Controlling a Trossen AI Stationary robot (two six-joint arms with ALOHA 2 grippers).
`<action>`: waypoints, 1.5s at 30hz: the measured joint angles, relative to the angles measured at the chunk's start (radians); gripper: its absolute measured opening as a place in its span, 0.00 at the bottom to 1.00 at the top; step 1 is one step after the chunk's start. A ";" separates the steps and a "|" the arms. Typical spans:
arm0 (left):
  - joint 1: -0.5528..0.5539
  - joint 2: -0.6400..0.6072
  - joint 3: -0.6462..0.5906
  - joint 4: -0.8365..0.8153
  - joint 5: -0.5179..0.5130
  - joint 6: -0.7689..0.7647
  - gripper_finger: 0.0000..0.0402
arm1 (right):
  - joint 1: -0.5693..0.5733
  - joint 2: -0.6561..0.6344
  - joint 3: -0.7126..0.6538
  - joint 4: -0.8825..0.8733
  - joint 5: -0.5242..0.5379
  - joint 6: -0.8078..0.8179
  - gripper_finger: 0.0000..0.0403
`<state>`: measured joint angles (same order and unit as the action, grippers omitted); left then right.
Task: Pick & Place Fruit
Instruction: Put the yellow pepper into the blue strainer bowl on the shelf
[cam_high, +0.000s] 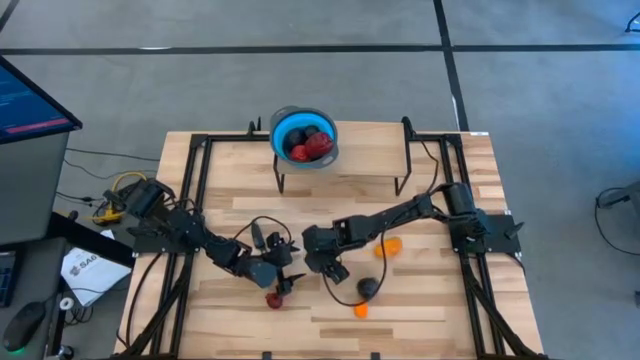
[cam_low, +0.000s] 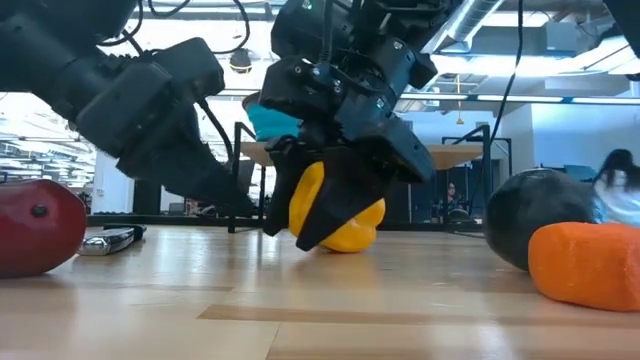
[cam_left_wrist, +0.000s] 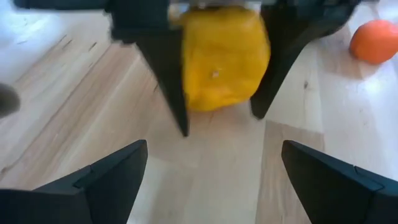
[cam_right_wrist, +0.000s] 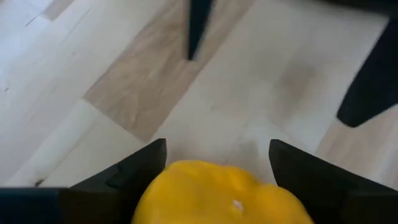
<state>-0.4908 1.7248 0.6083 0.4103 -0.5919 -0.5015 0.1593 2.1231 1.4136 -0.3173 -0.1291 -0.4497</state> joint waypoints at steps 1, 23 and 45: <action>0.000 -0.001 0.000 0.006 0.001 0.000 0.91 | -0.003 0.000 0.000 0.005 0.000 0.009 0.67; -0.134 -0.311 0.000 -0.313 -0.286 -0.029 0.91 | -0.091 -0.438 -0.596 1.076 0.023 0.561 0.66; -0.130 -0.307 0.000 -0.287 -0.425 -0.037 0.91 | -0.408 -0.273 0.107 0.707 0.033 0.477 0.67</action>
<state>-0.6205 1.4178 0.6083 0.1236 -1.0165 -0.5386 -0.2485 1.8496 1.5207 0.3894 -0.0962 0.0268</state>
